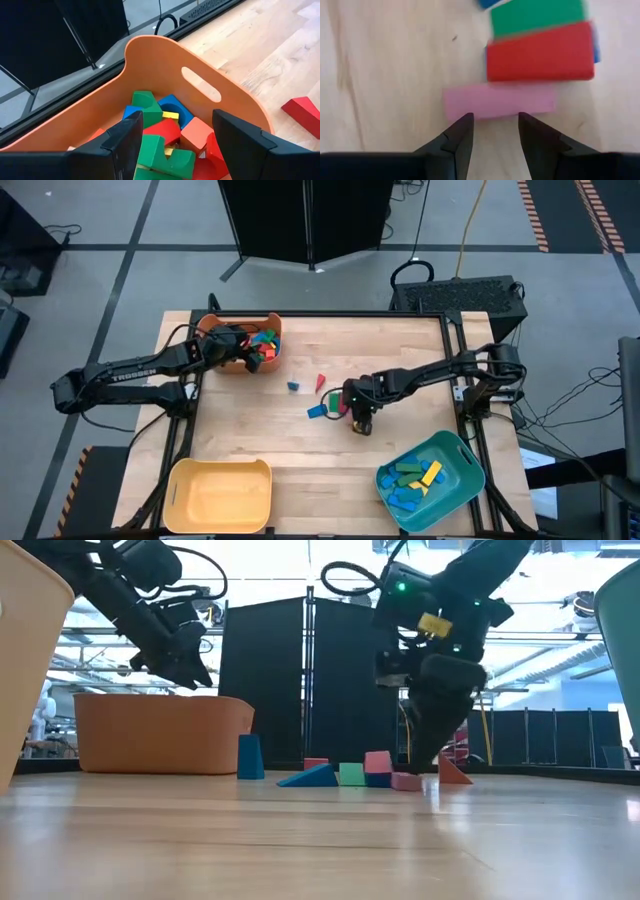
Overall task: Sort blocks by size
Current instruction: Put the pink rectangular block into the blue bin
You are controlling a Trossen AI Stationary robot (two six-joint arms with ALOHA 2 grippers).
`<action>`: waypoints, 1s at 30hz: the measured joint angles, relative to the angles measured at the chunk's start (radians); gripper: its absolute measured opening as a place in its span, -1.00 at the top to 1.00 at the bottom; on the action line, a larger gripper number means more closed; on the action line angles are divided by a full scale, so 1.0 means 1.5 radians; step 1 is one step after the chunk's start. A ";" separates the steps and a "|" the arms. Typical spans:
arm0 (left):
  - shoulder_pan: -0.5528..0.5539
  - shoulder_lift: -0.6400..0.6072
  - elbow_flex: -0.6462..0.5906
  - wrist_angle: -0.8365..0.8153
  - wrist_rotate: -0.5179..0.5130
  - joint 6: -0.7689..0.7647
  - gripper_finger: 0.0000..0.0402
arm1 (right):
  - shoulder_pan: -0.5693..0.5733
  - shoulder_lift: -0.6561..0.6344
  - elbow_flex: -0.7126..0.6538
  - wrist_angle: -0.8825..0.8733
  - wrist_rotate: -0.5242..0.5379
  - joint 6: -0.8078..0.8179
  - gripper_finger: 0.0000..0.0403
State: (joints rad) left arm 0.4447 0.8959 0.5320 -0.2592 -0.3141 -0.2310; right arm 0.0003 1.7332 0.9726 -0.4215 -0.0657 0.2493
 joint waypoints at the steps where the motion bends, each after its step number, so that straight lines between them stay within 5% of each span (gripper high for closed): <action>1: 0.000 0.000 0.000 0.000 0.000 0.000 -0.19 | 0.002 0.000 0.000 -0.012 -0.002 -0.012 0.30; 15: 0.000 0.000 0.000 0.004 0.010 0.000 -0.19 | 0.029 -0.005 0.067 -0.128 0.034 -0.143 0.30; 21: 0.000 0.000 0.000 0.004 0.017 0.000 -0.19 | 0.069 -0.006 0.096 -0.195 0.158 -0.392 0.30; 30: 0.000 0.000 0.000 0.002 0.018 0.000 -0.19 | 0.091 0.062 0.105 -0.186 0.236 -0.715 0.30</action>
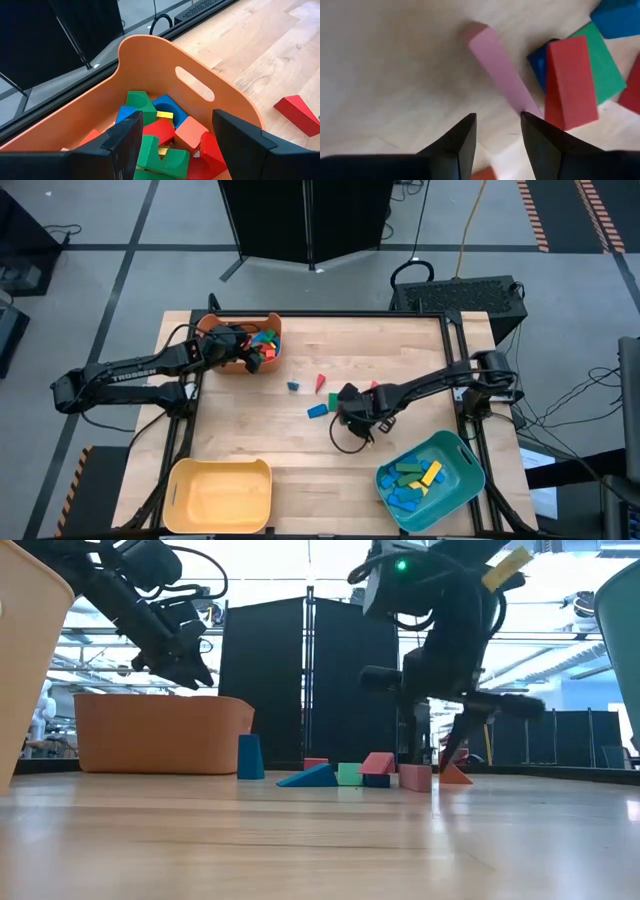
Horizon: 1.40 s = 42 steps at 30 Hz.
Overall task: Sort blocks by size
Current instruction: Put the pink rectangular block into the blue bin
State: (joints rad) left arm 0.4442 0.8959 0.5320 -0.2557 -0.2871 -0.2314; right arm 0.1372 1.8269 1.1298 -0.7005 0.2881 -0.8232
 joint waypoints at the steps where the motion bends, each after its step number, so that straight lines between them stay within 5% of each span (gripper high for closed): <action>1: 0.000 0.000 0.000 0.000 0.000 0.000 -0.19 | 0.003 0.007 0.005 0.000 0.021 -0.010 0.30; 6: 0.000 0.000 0.000 -0.001 0.002 0.001 -0.19 | 0.011 0.018 0.022 -0.001 0.073 -0.048 0.30; 27: -0.002 0.000 0.000 -0.005 0.004 0.001 -0.19 | 0.028 0.074 0.043 0.032 0.040 -0.182 0.30; 32: -0.001 0.000 0.000 -0.011 0.010 0.001 -0.19 | 0.028 0.077 0.044 0.029 0.037 -0.131 0.37; 39: -0.001 0.000 0.000 -0.010 0.010 0.002 -0.19 | 0.027 0.074 0.070 -0.014 -0.030 -0.015 0.82; 42: -0.001 0.000 0.000 -0.010 0.010 0.001 -0.19 | 0.028 0.073 0.088 -0.025 -0.045 0.022 0.82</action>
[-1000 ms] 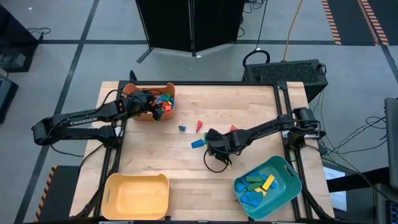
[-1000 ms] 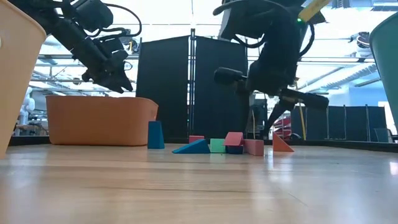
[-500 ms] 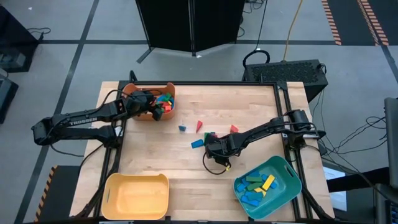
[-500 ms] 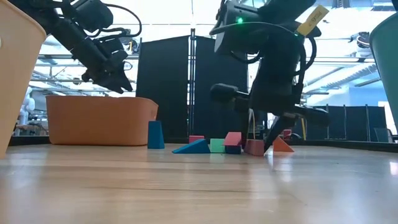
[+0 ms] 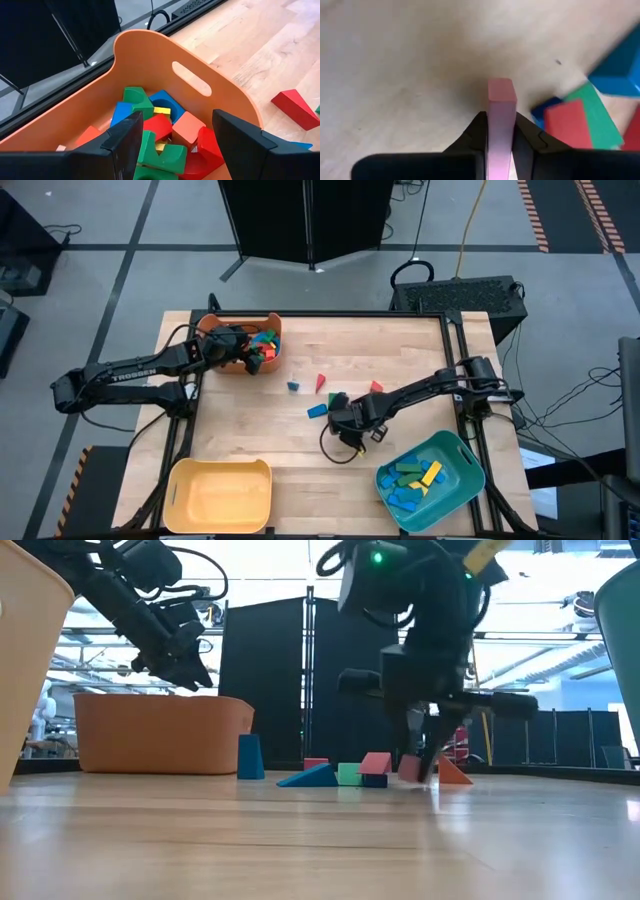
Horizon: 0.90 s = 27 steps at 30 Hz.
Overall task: Sort blocks by size
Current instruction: Put the pink rectangular block into the blue bin
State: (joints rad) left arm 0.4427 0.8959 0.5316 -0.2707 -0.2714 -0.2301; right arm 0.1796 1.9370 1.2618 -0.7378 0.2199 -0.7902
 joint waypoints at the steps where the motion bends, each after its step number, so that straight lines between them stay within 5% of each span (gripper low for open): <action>1: 0.000 0.000 0.000 0.000 0.001 0.000 -0.19 | -0.001 -0.004 0.007 -0.009 0.001 0.014 0.82; 8: 0.000 0.000 0.000 0.000 0.007 0.000 -0.19 | -0.002 -0.058 0.041 -0.079 0.006 0.127 0.82; 27: 0.000 0.000 0.000 0.042 0.009 -0.001 -0.19 | 0.047 -0.392 0.042 -0.272 -0.013 0.548 0.81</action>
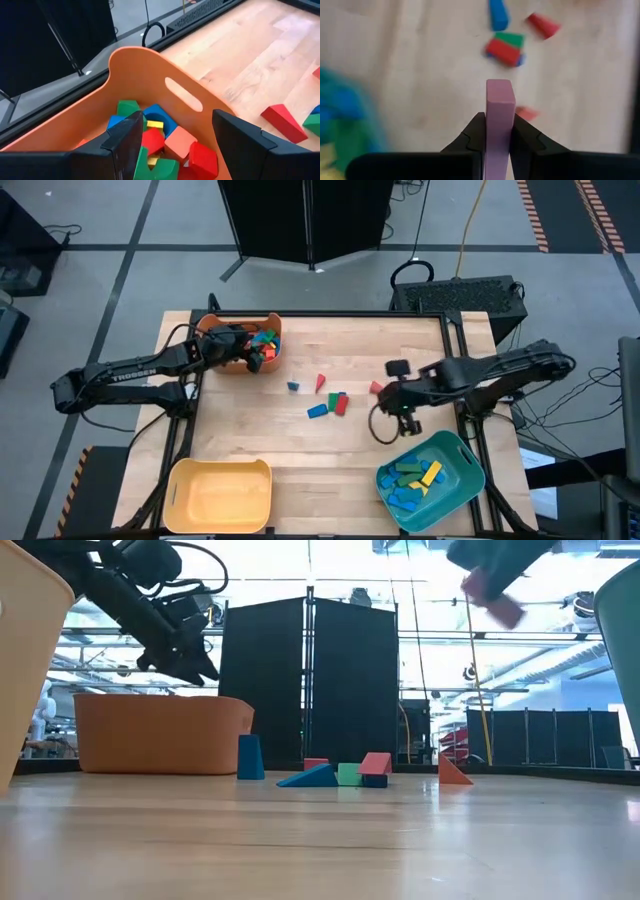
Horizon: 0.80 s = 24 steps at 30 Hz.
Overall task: Sort blocks by size
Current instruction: Put the pink rectangular block into the blue bin
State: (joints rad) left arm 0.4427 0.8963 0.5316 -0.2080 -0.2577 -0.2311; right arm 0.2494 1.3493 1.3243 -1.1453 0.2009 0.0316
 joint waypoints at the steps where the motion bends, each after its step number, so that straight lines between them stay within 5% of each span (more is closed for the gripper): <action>1: 0.000 0.000 0.000 0.002 0.000 0.000 -0.19 | 0.008 -0.008 0.000 -0.011 -0.020 0.030 0.81; 6: 0.000 0.000 0.000 0.006 0.000 0.000 -0.19 | 0.075 -0.030 0.000 -0.055 -0.122 0.182 0.81; 15: 0.000 0.000 0.000 0.012 0.000 0.000 -0.19 | 0.228 -0.016 -0.009 0.003 -0.152 0.340 0.80; 24: -0.005 0.000 0.000 0.015 0.001 -0.034 -0.19 | 0.312 0.006 -0.128 0.073 -0.156 0.424 0.80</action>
State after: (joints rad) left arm 0.4353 0.8960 0.5316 -0.1849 -0.2566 -0.2813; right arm 0.7178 1.3589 1.1326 -1.0351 -0.0329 0.6679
